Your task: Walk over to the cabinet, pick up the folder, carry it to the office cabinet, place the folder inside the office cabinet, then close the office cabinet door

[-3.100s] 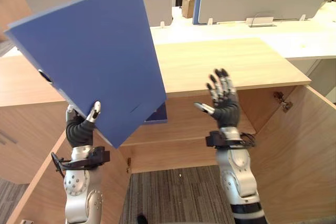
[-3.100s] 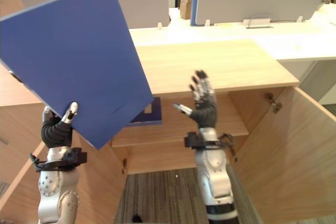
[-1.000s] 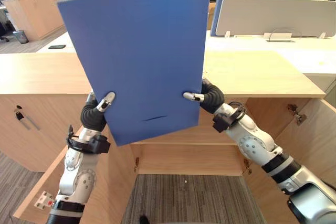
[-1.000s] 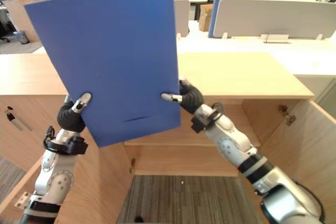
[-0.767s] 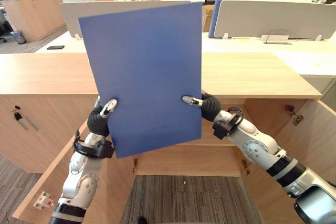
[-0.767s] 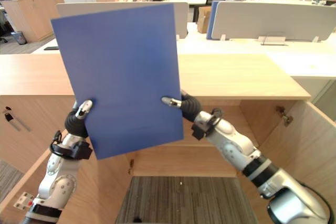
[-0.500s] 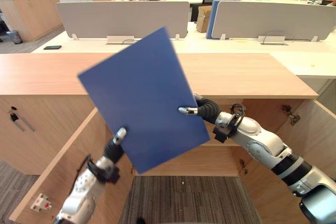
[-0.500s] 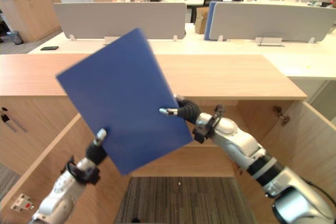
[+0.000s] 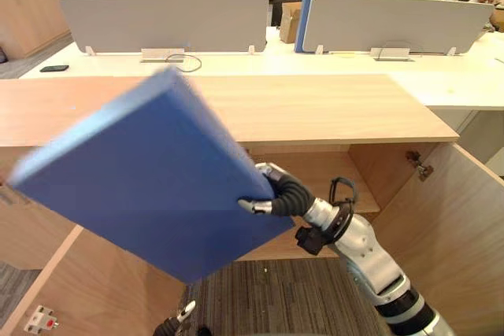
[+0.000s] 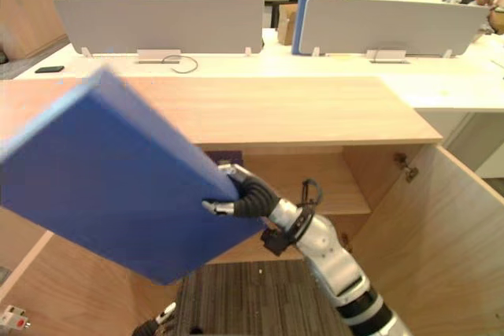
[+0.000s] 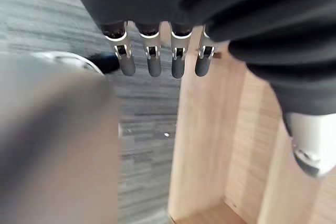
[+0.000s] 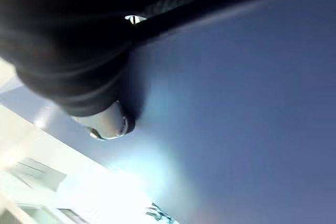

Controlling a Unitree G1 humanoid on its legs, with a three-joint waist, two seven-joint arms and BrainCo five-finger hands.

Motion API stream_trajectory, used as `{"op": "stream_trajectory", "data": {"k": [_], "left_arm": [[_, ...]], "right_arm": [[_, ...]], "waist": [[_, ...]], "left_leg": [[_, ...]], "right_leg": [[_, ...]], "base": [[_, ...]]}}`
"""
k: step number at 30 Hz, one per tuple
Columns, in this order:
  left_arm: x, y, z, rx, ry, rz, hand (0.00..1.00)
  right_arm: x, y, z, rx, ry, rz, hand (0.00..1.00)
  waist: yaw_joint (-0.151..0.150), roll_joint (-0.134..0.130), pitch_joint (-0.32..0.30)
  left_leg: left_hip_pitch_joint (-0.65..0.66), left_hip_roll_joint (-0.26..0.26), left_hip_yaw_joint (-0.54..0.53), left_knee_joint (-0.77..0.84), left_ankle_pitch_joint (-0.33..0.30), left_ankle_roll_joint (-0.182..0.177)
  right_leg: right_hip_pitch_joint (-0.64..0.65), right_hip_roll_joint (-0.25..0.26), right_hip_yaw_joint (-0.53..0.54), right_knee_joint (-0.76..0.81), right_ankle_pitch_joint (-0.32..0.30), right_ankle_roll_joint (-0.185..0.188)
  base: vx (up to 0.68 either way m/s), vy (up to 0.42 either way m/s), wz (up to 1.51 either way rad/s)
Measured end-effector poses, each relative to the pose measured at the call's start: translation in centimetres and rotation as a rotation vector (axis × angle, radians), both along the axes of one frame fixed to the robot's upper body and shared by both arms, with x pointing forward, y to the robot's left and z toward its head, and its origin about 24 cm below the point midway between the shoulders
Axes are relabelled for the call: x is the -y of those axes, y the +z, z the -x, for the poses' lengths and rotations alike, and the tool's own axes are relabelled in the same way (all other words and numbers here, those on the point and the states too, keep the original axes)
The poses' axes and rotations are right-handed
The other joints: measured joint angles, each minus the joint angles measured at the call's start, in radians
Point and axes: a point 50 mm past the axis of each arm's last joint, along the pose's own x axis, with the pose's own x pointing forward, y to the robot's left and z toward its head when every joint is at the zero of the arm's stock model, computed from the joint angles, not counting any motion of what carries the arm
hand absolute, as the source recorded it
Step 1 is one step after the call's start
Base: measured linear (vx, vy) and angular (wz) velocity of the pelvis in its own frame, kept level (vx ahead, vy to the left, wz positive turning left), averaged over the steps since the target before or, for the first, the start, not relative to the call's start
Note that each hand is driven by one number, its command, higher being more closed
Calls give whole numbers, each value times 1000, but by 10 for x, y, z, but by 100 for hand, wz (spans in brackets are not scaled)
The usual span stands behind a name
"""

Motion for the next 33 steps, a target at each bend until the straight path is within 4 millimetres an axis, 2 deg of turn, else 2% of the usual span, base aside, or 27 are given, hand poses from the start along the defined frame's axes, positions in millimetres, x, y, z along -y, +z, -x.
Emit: {"op": "stream_trajectory", "data": {"k": [1,2,5,7,11,15,16,18,19,21,22,24,25,26,28,30,33], "left_arm": [[-7,-3,17,-65,43,-38,0],[-9,-4,23,-88,58,-51,0],[-16,-6,41,-157,115,-106,0],[-20,-6,47,-175,160,-121,0],[-18,-7,55,-187,238,-117,0],[-12,-8,52,-178,262,-95,0],[-12,-8,50,-173,264,-93,0],[-11,-8,38,-141,285,-76,0],[-7,-9,29,-114,299,-55,0],[-1,-9,19,-83,313,-29,0],[4,-8,9,-50,319,-8,0],[9,-6,-8,1,313,16,0],[10,-5,-11,7,313,23,0],[11,-4,-17,24,307,28,0],[11,-4,-18,27,317,33,0],[11,-4,-19,33,325,35,0],[8,-1,-25,78,362,35,0]], "right_arm": [[-5,-27,3,-46,-1,106,100],[-6,-38,5,-71,5,151,100],[1,-92,18,-176,40,412,100],[11,-110,25,-219,49,511,100],[26,-129,33,-274,41,604,100],[38,-146,33,-266,32,751,100],[39,-148,31,-262,32,768,100],[45,-150,20,-245,24,830,100],[52,-151,12,-248,7,862,100],[61,-151,6,-257,-25,887,100],[71,-148,-3,-274,-91,880,100],[91,-135,-25,-325,-280,785,100],[98,-130,-32,-349,-342,726,100],[107,-119,-43,-397,-444,582,100],[114,-104,-56,-420,-536,401,100],[112,-95,-62,-421,-542,319,100],[101,-79,-73,-380,-524,251,100]], "waist": [[2,-4,3],[3,-5,3],[6,-8,20],[7,-9,27],[5,-5,39],[5,-2,51],[5,-2,59],[9,0,100],[11,17,135],[12,48,157],[14,71,189],[16,86,253],[13,87,268],[11,86,298],[4,81,325],[2,75,336],[7,56,349]], "left_leg": [[10,0,7,0,-6,-3],[11,0,10,0,-11,0],[13,-4,13,0,-15,0],[14,-7,14,0,-17,-2],[33,-15,20,0,-25,-4],[57,-21,34,13,-49,0],[56,-19,36,27,-56,-1],[23,0,45,144,-112,-5],[-26,36,47,285,-186,-4],[-90,83,43,421,-250,3],[-125,116,38,502,-290,9],[-174,147,33,613,-340,18],[-190,153,31,641,-353,20],[-222,161,31,697,-383,28],[-283,164,43,785,-437,40],[-327,153,64,829,-455,55],[-432,136,127,900,-480,70]], "right_leg": [[5,-1,8,1,-1,1],[5,-2,10,0,-1,2],[5,-6,13,1,-3,5],[5,-10,13,3,-6,8],[18,-20,16,11,-18,12],[32,-32,22,32,-37,17],[32,-34,23,38,-39,18],[30,-41,41,66,-46,18],[24,-36,47,91,-55,18],[-2,-22,53,133,-68,17],[-29,-16,60,184,-86,16],[-96,-25,72,324,-144,20],[-118,-31,73,366,-162,22],[-166,-49,76,446,-201,24],[-263,-87,105,588,-267,30],[-343,-118,133,676,-303,34],[-536,-178,213,834,-348,49]], "base": [[31,-2,-10],[35,-2,-12],[10,-1,-2],[0,0,0],[39,4,-3],[42,3,-6],[34,-4,-14],[-2,-26,-22],[-34,-31,-23],[-58,12,-18],[-62,62,-21],[-89,110,-14],[-153,153,-9],[-117,111,-7],[-145,162,-15],[-113,141,-20],[-100,84,-26]]}}
